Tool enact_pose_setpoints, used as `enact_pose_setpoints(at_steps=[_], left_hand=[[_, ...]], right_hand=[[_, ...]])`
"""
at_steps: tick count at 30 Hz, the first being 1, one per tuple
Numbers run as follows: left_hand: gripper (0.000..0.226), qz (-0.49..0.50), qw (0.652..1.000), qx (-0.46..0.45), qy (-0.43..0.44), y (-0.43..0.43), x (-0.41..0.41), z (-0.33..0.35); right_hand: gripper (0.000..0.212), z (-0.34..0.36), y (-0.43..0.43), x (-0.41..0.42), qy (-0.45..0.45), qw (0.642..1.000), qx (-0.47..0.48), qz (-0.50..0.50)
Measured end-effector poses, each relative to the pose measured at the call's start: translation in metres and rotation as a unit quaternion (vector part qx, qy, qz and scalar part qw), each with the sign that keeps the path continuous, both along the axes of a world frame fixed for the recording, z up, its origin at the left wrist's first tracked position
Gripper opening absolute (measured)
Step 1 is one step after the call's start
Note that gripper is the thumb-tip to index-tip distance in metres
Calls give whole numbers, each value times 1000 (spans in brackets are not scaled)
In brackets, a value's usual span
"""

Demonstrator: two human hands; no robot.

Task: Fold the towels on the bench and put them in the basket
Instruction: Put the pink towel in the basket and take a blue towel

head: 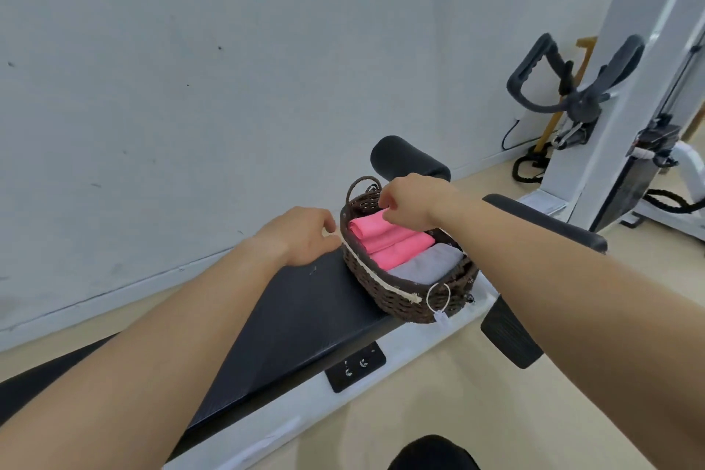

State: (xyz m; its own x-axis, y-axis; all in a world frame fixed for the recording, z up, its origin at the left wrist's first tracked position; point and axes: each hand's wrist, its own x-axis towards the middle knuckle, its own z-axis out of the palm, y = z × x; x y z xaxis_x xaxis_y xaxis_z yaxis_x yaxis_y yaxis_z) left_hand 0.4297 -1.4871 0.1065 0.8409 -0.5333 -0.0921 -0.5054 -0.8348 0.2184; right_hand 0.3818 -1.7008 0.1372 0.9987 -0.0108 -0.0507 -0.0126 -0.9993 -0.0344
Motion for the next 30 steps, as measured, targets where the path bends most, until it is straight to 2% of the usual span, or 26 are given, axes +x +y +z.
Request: enact_pose_setpoints(at_steps=[7, 11, 18, 23, 30], left_hand=[[41, 58, 998, 34, 8, 79, -70, 27], [42, 90, 995, 36, 5, 126, -112, 34], [44, 133, 989, 64, -4, 190, -148, 20], [49, 149, 987, 61, 6, 215, -116, -7], [55, 168, 985, 37, 32, 255, -10, -74]], right_hand=[[35, 17, 64, -61, 16, 999, -18, 38], [43, 21, 110, -88, 2, 997, 7, 74], [49, -3, 192, -106, -2, 988, -13, 154], [51, -36, 222, -70, -3, 985, -12, 170], [60, -120, 263, 43, 57, 990, 43, 123]])
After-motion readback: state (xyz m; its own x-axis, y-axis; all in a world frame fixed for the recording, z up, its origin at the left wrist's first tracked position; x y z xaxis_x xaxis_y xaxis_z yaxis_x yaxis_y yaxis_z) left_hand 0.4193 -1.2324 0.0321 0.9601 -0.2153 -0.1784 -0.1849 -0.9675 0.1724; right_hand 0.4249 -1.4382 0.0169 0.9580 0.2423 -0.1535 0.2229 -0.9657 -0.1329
